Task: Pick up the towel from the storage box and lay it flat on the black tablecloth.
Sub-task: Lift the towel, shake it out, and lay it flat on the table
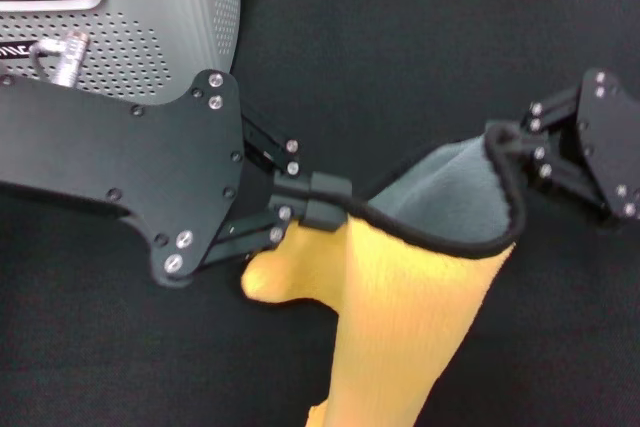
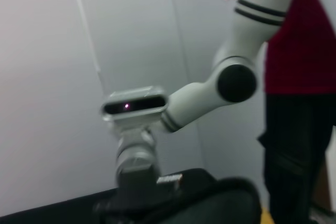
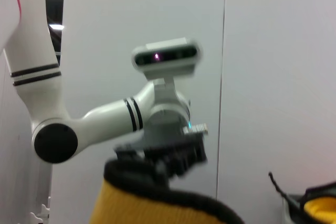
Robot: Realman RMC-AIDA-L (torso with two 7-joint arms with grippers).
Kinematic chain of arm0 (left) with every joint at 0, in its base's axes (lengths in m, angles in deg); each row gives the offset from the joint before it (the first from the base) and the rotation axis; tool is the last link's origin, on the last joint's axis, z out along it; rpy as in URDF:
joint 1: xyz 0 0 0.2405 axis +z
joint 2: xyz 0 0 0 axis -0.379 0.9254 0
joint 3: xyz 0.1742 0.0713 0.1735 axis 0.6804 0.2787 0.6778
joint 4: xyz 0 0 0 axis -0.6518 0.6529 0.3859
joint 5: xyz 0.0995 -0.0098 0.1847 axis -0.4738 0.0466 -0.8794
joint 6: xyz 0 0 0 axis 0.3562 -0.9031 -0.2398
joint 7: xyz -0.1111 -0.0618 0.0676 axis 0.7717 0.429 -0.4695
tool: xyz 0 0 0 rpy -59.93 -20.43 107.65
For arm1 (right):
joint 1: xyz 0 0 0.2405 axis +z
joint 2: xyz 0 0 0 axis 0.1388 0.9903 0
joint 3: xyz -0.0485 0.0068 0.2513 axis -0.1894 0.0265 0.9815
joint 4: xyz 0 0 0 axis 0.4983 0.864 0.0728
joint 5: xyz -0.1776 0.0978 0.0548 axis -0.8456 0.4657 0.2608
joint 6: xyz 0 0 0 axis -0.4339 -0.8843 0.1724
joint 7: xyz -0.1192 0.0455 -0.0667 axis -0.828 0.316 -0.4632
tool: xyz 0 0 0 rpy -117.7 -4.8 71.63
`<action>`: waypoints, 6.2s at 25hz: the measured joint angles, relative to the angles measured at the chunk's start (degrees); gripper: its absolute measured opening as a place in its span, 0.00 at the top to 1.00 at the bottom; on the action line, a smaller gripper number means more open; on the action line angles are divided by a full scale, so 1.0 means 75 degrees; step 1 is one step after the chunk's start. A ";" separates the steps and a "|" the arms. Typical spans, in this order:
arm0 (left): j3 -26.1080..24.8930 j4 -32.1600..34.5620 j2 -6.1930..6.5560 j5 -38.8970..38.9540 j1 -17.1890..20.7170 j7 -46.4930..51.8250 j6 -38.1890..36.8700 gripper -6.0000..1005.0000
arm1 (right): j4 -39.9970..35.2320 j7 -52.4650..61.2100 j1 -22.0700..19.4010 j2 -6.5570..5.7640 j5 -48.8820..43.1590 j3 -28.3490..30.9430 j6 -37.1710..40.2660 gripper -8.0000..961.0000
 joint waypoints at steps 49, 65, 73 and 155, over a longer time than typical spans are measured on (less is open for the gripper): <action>-0.0101 -0.7483 -0.0163 -0.0135 -0.1205 -0.4822 0.3369 0.94 | -0.2967 0.2003 0.0798 0.0037 0.1714 0.0080 -0.2366 0.97; -0.0124 -0.7789 -0.0163 -0.0021 -0.1264 -0.4997 0.3533 0.94 | -0.2881 0.1968 0.0716 0.0035 0.1914 0.0024 -0.2369 0.97; -0.0141 -0.7778 -0.0109 0.0127 -0.1250 -0.4671 0.3454 0.95 | -0.2874 0.1958 0.0305 0.0047 0.1914 0.0038 -0.2369 0.97; -0.2605 -0.2547 0.0325 -0.0654 -0.0711 0.0348 0.1419 0.97 | -0.3234 0.2016 -0.1719 0.0058 0.1341 -0.0922 -0.2738 0.98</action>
